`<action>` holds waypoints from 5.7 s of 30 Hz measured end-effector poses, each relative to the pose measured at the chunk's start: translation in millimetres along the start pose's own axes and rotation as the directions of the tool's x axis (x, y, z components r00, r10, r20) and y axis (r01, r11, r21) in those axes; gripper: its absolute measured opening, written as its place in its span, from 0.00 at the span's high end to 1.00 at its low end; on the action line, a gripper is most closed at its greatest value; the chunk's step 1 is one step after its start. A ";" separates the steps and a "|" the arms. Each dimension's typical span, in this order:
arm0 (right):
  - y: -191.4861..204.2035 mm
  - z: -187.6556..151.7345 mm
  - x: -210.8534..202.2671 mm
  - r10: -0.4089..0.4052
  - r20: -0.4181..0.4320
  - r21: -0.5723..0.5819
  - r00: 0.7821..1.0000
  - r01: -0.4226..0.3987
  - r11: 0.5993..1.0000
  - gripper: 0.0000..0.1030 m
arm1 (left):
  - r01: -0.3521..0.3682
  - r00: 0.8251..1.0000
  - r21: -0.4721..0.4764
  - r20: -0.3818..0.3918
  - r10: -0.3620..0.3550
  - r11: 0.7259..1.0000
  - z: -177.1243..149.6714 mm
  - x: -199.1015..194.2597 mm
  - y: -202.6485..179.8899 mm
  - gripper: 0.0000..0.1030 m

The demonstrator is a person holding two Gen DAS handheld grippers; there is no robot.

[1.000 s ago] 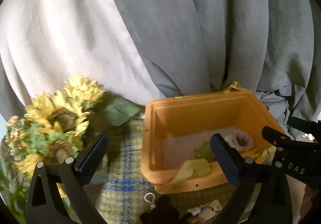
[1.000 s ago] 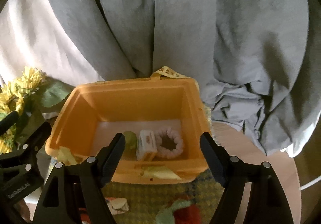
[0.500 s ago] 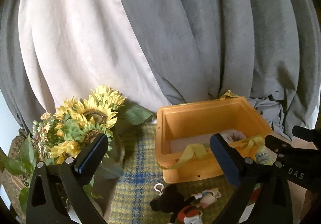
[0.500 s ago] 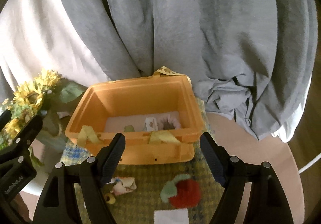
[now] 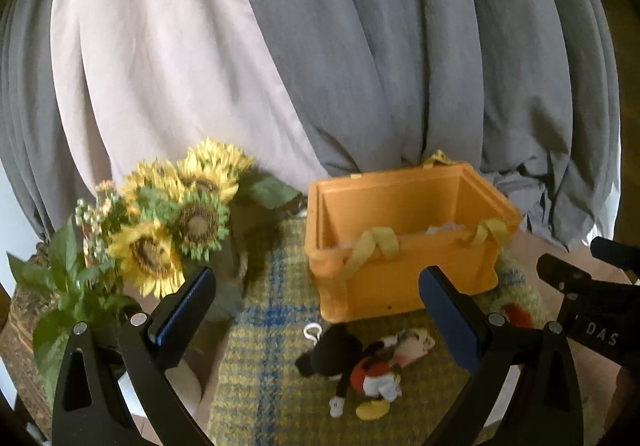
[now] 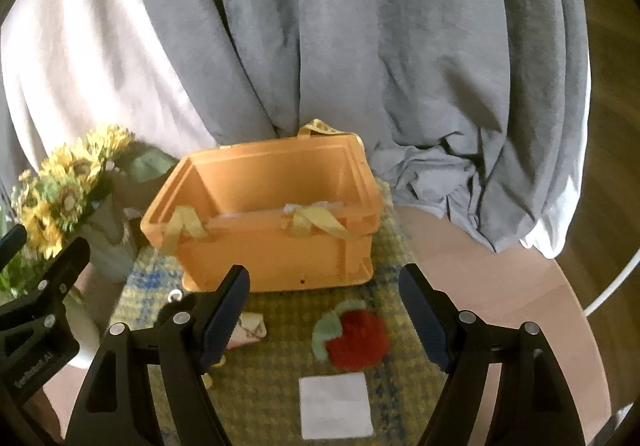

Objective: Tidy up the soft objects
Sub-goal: 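Withdraw both tools from the crate toward the Mickey plush and white cloth, then grasp the Mickey plush with the left tool while the right tool grasps the white cloth, then lift and carry the Mickey plush and white cloth over the orange crate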

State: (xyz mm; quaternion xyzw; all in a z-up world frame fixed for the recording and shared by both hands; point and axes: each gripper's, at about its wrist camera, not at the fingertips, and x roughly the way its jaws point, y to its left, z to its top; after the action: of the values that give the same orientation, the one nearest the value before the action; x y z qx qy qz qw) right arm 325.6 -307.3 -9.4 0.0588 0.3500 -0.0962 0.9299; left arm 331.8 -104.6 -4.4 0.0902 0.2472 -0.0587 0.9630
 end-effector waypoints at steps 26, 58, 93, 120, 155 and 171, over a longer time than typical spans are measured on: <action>2.4 -85.1 12.8 0.073 -0.128 0.021 0.989 -0.071 0.997 0.25 | 0.030 0.996 0.001 -0.082 -0.030 1.000 -77.5 -1.8 -4.3 0.02; -3.2 -137.3 77.2 0.053 -0.271 -0.055 0.961 -0.071 0.996 0.26 | 0.086 0.980 0.026 -0.181 -0.080 0.996 -115.0 64.3 -41.2 0.15; -9.3 -130.7 106.5 -0.024 -0.309 -0.065 0.951 0.004 0.998 0.81 | 0.077 0.966 -0.008 -0.248 -0.077 0.997 -124.1 106.7 -45.2 0.51; 16.6 -102.6 51.6 0.097 -0.150 -0.076 0.984 -0.110 0.991 0.85 | 0.090 0.984 -0.061 -0.149 -0.098 0.994 -105.0 54.8 -17.6 0.56; 26.8 -12.5 -16.0 0.229 0.131 -0.051 0.964 -0.225 0.973 0.85 | 0.150 0.982 -0.045 0.124 -0.144 0.988 -0.9 -8.2 0.8 0.57; 21.5 31.5 -3.7 0.275 0.150 -0.024 0.950 -0.275 0.961 0.85 | 0.189 0.970 -0.036 0.164 -0.181 0.981 44.1 6.6 -6.9 0.57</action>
State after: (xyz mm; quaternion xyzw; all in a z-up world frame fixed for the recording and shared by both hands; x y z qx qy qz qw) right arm 347.8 -291.4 17.5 0.0983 0.2668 0.0304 0.9582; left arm 357.0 -120.7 29.4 0.0369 0.1777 -0.1491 0.9720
